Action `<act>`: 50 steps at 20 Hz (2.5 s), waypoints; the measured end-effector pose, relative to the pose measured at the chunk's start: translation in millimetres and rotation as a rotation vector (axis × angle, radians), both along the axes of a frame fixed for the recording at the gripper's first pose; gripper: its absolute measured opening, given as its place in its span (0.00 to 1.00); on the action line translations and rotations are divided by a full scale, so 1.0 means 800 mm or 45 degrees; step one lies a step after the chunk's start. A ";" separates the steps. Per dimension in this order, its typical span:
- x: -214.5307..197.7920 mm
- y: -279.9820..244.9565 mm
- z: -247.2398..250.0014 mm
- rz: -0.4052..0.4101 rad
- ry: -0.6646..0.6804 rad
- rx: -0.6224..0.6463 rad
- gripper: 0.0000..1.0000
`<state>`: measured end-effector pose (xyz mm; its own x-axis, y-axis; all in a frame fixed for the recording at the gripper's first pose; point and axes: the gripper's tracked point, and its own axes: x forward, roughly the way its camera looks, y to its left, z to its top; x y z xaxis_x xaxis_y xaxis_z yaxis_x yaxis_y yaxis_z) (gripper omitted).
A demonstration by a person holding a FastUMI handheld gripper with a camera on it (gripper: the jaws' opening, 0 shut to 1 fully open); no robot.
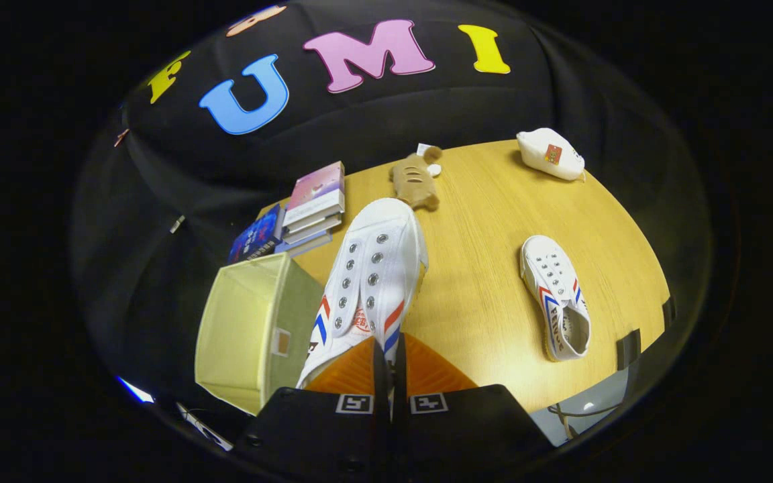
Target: Open the storage box then place both shoes into the box .Put the left shoe in first, then the right shoe, with the right side of both shoes facing outward in a uniform manner.
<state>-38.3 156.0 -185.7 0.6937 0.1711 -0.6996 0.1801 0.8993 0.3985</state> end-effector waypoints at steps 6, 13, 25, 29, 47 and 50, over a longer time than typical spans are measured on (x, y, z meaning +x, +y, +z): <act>0.016 0.110 0.076 0.086 -0.068 0.174 0.05; 0.032 0.243 0.061 0.204 0.006 0.257 0.05; 0.047 0.320 -0.017 0.247 0.149 0.164 0.05; 0.044 0.345 -0.060 0.336 0.244 0.162 0.09; 0.006 -0.045 -0.016 0.202 -0.047 -0.208 0.99; -0.006 -0.146 -0.063 0.128 0.011 -0.286 0.99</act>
<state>-42.8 39.5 -235.7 0.6750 0.0786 -0.7336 0.0874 0.9788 0.1853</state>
